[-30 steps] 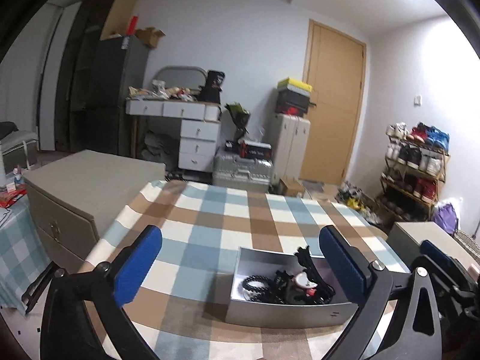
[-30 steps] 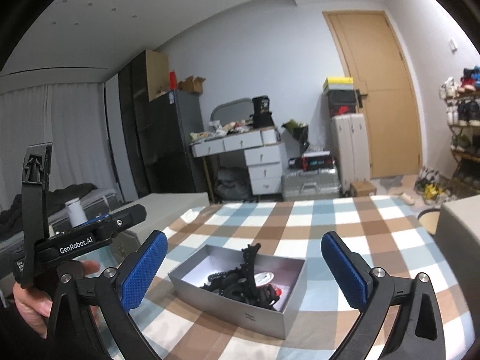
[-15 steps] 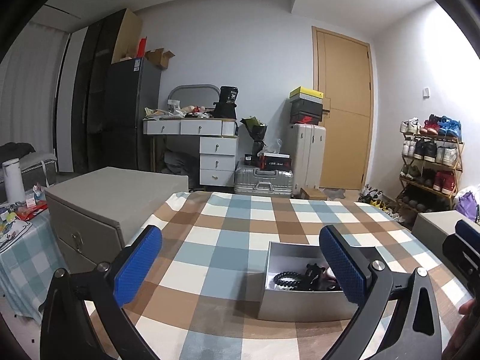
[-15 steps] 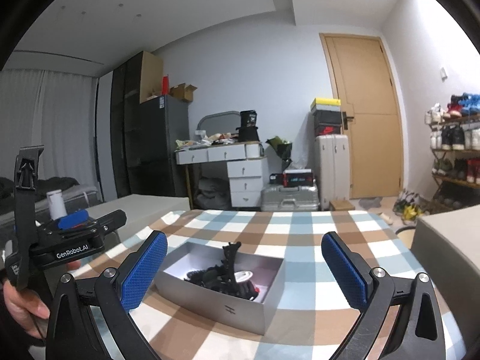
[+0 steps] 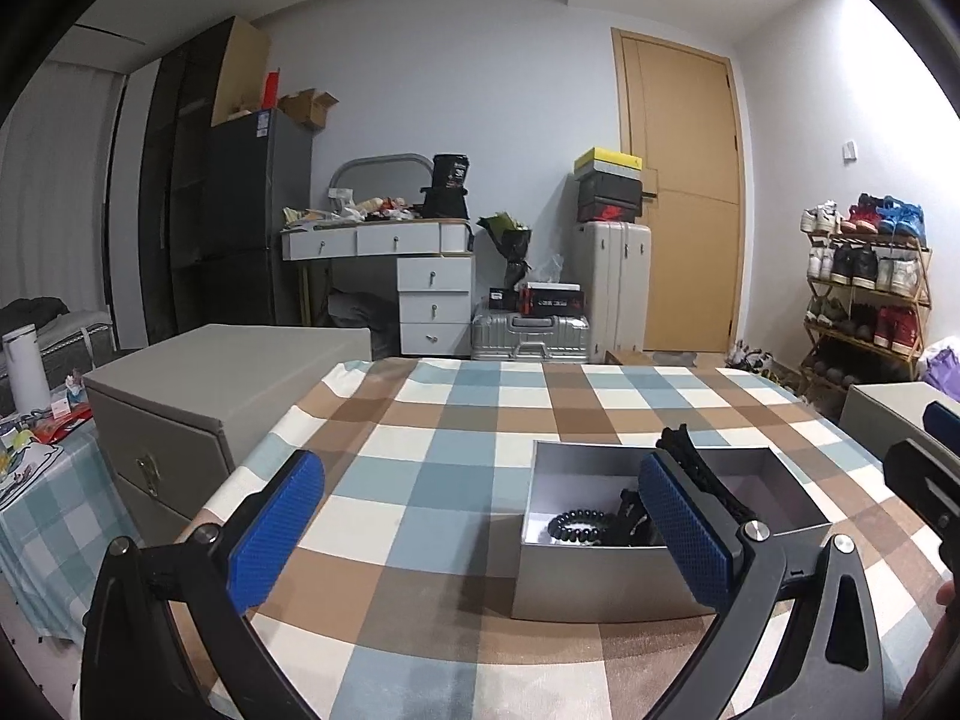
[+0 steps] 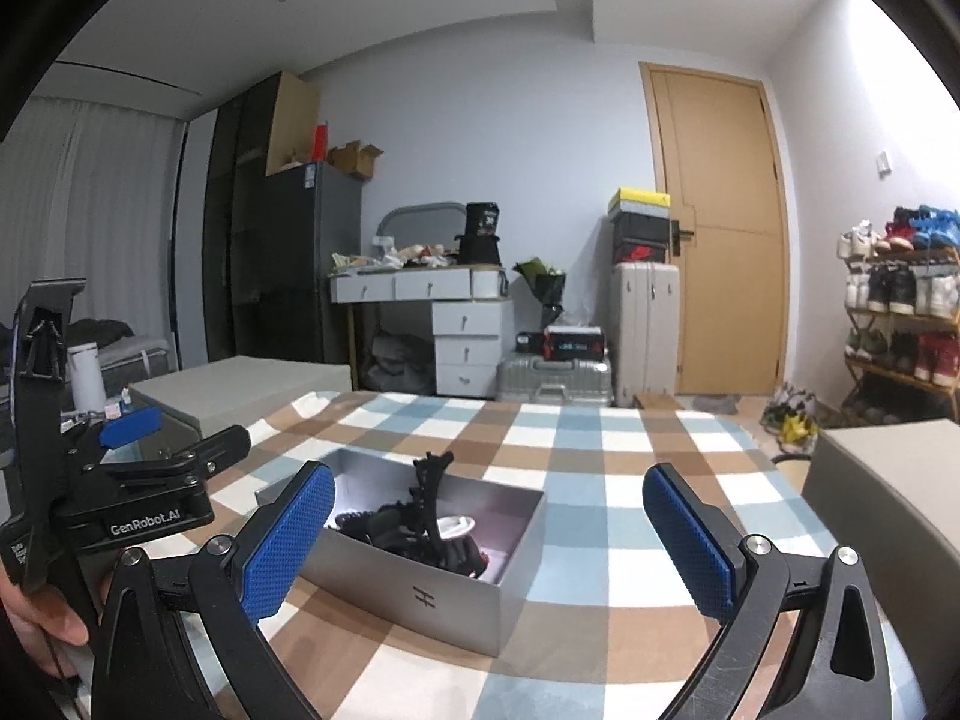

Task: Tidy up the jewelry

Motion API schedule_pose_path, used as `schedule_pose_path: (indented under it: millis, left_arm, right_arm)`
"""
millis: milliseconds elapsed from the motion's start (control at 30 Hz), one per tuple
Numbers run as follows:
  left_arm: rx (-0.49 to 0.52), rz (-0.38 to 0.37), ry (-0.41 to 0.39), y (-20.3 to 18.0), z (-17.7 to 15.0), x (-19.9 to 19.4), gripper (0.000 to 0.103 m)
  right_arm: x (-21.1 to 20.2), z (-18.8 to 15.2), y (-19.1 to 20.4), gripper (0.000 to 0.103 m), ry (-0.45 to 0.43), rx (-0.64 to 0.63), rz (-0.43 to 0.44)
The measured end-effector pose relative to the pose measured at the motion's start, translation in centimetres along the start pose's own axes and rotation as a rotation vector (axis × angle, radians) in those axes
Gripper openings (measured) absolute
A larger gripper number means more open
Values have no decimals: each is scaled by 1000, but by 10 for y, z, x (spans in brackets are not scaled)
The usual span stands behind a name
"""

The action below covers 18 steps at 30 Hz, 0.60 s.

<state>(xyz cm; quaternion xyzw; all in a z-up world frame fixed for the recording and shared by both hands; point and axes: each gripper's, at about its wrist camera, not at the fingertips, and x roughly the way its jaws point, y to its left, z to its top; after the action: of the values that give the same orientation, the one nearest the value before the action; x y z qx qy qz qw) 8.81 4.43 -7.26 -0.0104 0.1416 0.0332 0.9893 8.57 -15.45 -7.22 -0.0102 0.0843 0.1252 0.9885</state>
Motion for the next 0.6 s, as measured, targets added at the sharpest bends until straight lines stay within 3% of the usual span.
schedule_pose_path:
  millis: [167, 600]
  left_arm:
    - [22, -13, 49, -4, 1, 5, 102]
    - [19, -16, 26, -5, 2, -3, 102]
  right_arm:
    - [18, -3, 1, 103, 98, -9, -27]
    - [14, -5, 0, 103, 92, -9, -9]
